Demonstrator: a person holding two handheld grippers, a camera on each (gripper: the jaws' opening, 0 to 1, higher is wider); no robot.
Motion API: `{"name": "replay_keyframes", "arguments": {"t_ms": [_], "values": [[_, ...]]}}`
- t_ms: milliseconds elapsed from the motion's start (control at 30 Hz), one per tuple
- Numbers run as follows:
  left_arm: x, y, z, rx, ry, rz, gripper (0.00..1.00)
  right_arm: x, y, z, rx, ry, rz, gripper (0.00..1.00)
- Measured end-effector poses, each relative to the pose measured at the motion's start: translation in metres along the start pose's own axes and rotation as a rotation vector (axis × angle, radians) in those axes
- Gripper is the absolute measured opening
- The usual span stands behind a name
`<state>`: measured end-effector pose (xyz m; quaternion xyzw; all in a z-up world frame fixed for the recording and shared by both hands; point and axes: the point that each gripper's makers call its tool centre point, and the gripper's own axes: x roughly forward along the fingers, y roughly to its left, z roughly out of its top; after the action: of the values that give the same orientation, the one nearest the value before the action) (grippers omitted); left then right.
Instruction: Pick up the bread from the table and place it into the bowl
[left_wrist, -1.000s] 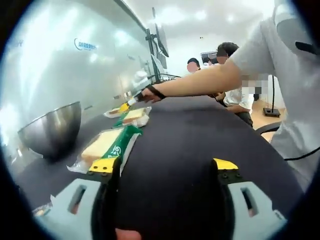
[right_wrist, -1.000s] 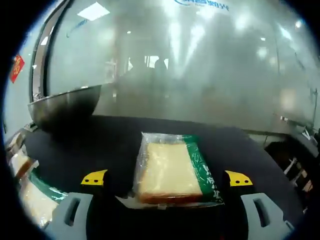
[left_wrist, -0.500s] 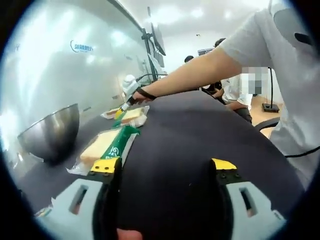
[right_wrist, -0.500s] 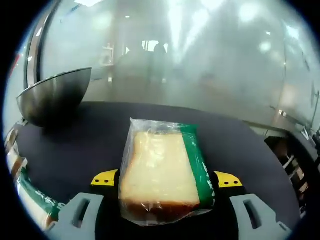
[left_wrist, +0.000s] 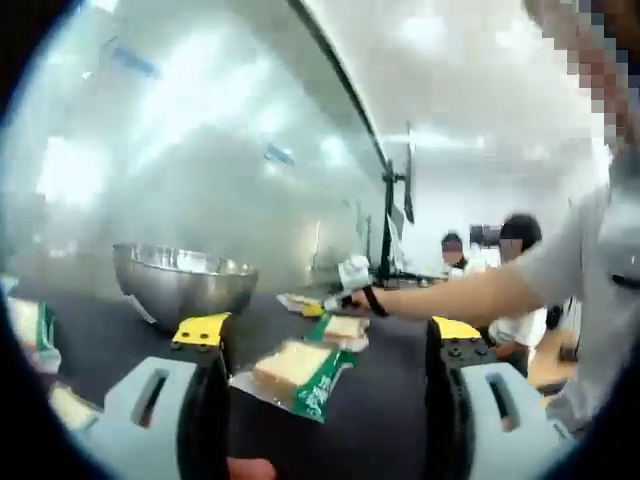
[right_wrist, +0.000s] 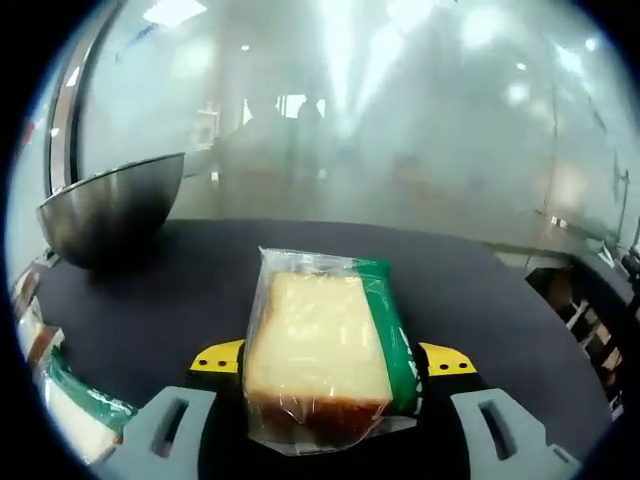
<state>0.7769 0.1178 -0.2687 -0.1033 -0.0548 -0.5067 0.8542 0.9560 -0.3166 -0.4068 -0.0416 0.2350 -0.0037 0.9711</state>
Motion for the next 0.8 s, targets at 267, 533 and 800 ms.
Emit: {"name": "replay_keyframes", "arguments": {"t_ms": [267,533,800], "values": [[-0.058,0.136,0.028,0.297,0.02,0.614,0.84,-0.003,0.001,0.004,0.051,-0.014,0.031,0.61],[-0.104,0.245,-0.02,0.098,0.211,0.913,0.84,0.0,0.008,0.004,0.049,-0.019,0.036,0.61],[-0.105,0.307,-0.039,-0.074,0.307,1.024,0.84,0.005,0.012,0.007,-0.113,0.013,0.025,0.61]]}}
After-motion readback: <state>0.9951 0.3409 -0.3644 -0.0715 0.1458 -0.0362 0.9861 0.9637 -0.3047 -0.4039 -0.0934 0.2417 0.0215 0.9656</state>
